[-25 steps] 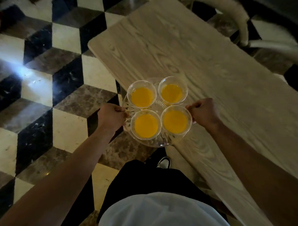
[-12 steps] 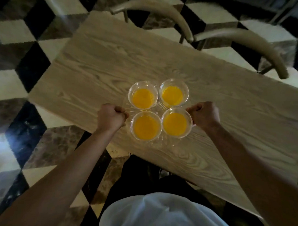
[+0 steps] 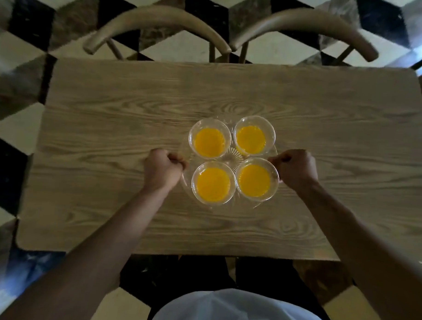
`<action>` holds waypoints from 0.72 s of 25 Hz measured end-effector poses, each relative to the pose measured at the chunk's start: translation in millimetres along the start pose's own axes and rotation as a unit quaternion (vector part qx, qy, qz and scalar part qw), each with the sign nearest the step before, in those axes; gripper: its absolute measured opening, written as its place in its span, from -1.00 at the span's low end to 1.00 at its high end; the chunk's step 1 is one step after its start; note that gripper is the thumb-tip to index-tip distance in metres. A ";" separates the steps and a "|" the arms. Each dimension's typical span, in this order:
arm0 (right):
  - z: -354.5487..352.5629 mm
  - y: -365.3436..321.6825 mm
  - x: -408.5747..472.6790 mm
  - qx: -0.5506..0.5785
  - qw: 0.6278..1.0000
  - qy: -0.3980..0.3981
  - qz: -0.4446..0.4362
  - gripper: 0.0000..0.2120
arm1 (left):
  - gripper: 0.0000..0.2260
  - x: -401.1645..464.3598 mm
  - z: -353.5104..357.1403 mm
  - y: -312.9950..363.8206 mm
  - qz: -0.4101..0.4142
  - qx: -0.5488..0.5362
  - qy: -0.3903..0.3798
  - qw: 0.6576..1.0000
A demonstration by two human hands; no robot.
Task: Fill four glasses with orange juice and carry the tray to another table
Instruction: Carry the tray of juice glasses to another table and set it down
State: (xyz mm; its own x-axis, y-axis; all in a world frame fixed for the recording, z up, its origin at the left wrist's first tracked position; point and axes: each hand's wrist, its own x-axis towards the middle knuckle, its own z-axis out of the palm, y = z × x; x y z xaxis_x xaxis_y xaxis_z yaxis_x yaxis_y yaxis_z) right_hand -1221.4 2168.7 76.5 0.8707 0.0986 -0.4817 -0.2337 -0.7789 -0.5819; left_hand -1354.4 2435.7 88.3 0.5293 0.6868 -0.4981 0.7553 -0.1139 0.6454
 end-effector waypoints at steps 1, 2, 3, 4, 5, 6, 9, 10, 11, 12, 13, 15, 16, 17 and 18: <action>2.5 1.0 1.1 0.008 1.000 0.007 0.006 -0.89 | -0.74 6.6 0.9 1.8 0.008 0.006 -0.004 1.000; 3.9 0.8 2.4 0.018 1.000 0.011 0.012 -0.88 | -0.71 12.5 2.3 2.6 0.010 0.012 -0.010 1.000; 5.2 0.4 4.8 0.024 0.999 0.013 0.020 -0.88 | -0.70 18.5 4.0 3.3 0.011 0.012 -0.016 1.000; 6.8 0.8 7.3 0.027 0.999 0.014 0.025 -0.87 | -0.71 23.1 5.1 3.8 0.010 0.015 -0.018 1.000; 8.4 1.7 10.1 0.028 0.999 0.013 0.028 -0.87 | -0.73 27.3 6.1 4.9 0.013 0.018 -0.019 1.000; 9.8 2.2 13.6 0.030 0.999 0.013 0.031 -0.86 | -0.75 32.0 7.3 4.9 0.014 0.021 -0.022 0.999; 12.2 -1.8 26.1 0.028 0.999 0.015 0.037 -0.85 | -0.80 45.4 11.3 2.7 0.002 0.006 -0.024 1.000; 12.5 -3.1 29.5 0.026 0.999 0.015 0.037 -0.85 | -0.80 47.5 12.6 3.8 -0.004 0.008 -0.023 1.000; 12.3 -4.5 32.4 0.026 0.999 0.017 0.038 -0.85 | -0.82 50.0 14.6 4.8 -0.008 0.011 -0.020 1.000; 12.1 -5.5 35.7 0.029 0.999 0.017 0.040 -0.85 | -0.85 52.5 16.4 6.6 -0.007 0.017 -0.018 1.000; 11.6 -6.0 38.7 0.030 0.999 0.018 0.040 -0.85 | -0.87 54.9 18.8 8.1 -0.004 0.024 -0.015 1.000; 11.8 -6.7 44.2 0.022 0.999 0.016 0.040 -0.85 | -0.87 59.2 23.3 10.2 -0.003 0.039 -0.009 0.999; 11.9 -6.5 46.6 0.017 0.999 0.016 0.041 -0.84 | -0.87 61.3 25.7 10.7 -0.004 0.040 -0.010 0.999; 11.8 -6.0 49.0 0.017 0.999 0.017 0.043 -0.84 | -0.87 63.3 28.1 11.0 -0.005 0.042 -0.013 0.999; 12.3 -5.5 51.3 0.018 0.999 0.019 0.043 -0.84 | -0.86 64.1 29.7 12.3 -0.005 0.044 -0.016 0.999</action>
State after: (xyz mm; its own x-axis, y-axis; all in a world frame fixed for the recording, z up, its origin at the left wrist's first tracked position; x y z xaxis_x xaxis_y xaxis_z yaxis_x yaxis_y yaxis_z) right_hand -1180.7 2185.6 46.8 0.8623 0.0089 -0.5063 -0.3227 -0.7609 -0.5630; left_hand -1299.7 2457.0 47.1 0.5327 0.6652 -0.5231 0.7911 -0.1717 0.5871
